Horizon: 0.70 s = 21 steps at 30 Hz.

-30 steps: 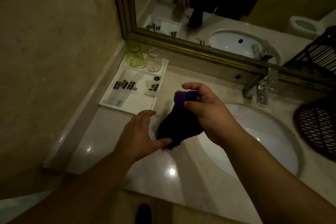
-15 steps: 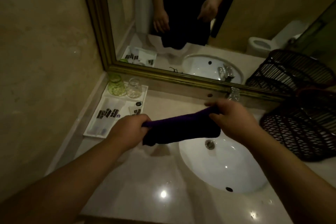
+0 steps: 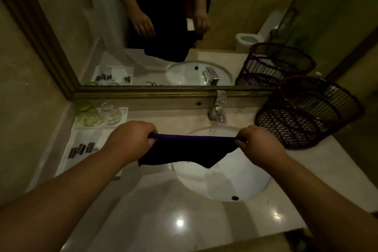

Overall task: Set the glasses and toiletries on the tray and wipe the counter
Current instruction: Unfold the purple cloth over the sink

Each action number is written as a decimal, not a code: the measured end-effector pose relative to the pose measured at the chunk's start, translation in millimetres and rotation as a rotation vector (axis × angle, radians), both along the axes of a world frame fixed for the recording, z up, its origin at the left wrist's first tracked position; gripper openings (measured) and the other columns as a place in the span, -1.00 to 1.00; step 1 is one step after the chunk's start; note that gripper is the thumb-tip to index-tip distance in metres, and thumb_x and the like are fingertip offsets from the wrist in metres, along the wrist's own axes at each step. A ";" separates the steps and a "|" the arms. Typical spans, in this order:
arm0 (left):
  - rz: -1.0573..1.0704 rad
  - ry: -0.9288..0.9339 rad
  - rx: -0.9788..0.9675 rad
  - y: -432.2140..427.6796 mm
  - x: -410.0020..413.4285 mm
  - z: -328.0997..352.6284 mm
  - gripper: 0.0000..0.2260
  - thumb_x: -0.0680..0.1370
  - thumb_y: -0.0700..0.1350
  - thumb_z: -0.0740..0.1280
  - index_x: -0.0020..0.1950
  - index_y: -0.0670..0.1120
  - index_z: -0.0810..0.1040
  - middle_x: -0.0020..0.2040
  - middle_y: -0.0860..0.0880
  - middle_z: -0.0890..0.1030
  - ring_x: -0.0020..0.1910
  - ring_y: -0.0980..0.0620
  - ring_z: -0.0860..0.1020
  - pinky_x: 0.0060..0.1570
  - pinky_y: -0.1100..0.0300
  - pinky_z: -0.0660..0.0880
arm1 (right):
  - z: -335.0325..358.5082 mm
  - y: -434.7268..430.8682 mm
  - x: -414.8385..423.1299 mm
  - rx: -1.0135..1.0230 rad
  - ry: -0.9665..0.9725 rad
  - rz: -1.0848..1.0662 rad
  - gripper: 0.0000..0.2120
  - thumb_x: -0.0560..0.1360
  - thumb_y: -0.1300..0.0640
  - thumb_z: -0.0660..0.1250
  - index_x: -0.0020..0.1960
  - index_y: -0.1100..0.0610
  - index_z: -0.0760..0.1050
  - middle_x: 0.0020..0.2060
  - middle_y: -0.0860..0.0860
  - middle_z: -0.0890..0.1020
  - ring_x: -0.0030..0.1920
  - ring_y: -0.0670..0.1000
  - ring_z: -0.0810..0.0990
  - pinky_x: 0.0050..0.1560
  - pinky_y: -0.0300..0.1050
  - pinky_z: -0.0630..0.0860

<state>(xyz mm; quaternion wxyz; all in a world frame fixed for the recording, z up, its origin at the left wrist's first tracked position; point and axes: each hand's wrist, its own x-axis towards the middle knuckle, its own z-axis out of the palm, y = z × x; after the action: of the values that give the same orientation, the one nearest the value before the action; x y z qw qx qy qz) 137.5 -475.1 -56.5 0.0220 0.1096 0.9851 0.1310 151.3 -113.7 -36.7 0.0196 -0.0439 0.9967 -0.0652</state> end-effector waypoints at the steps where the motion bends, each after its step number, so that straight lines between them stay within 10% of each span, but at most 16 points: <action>1: -0.026 0.006 -0.004 11.1 -2.7 -0.6 -0.91 0.55 0.05 0.34 0.01 0.17 0.62 -0.23 0.16 0.54 -0.24 0.14 0.49 -0.34 0.18 0.42 | 1.5 11.2 1.4 0.002 0.004 -0.020 -0.87 0.59 -0.03 0.37 0.09 -0.05 0.64 -0.13 -0.12 0.52 -0.12 -0.08 0.50 -0.15 -0.14 0.44; 21: -0.303 0.061 -0.011 376.0 -116.3 50.4 -0.93 0.56 0.14 0.37 -0.04 0.19 0.55 -0.22 0.16 0.54 -0.23 0.18 0.48 -0.32 0.16 0.43 | 60.9 357.3 -7.5 -0.050 0.047 -0.357 -0.90 0.61 0.04 0.35 0.01 0.04 0.61 -0.10 0.00 0.58 -0.10 0.05 0.55 -0.15 -0.06 0.44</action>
<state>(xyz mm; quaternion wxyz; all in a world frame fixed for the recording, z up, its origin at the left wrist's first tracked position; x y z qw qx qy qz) 21.1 -99.1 -6.2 0.0121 0.2609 0.9582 0.1171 143.8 243.6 24.1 -0.0167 0.1319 0.9869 -0.0914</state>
